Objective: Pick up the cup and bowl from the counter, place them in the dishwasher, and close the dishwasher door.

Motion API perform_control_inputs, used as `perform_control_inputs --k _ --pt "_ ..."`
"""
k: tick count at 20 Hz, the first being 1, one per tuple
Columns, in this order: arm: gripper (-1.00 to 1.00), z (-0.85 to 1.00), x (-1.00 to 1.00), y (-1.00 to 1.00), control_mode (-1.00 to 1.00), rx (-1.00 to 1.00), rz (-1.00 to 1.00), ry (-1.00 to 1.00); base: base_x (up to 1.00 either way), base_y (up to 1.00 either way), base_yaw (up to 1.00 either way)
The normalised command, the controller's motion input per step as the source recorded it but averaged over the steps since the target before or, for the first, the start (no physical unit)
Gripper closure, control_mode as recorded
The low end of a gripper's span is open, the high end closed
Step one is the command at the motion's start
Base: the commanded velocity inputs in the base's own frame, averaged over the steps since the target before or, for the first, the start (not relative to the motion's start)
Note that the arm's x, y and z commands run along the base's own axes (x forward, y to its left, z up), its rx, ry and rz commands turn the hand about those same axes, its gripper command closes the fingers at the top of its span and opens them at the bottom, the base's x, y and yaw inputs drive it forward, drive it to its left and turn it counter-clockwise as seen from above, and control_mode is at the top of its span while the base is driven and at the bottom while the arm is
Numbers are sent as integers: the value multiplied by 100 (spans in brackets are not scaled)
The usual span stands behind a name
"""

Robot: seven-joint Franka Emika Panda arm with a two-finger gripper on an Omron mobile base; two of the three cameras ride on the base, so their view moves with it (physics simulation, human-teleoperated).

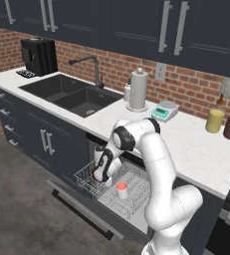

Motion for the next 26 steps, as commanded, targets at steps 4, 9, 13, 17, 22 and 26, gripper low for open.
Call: perform_control_inputs --k 4,9,13,17,22,26 --pt "100 -35 31 0 -100 0 0 0 0 0 0" --pt "100 -44 30 4 -100 -3 0 0 0 0 0" --pt "100 -36 28 3 -100 -2 0 0 0 0 0" --pt "100 -35 26 4 -100 -2 0 0 0 0 0" --pt "100 -32 26 0 -100 -1 0 0 0 0 0" --pt "100 -32 31 0 -100 0 0 0 0 0 0"
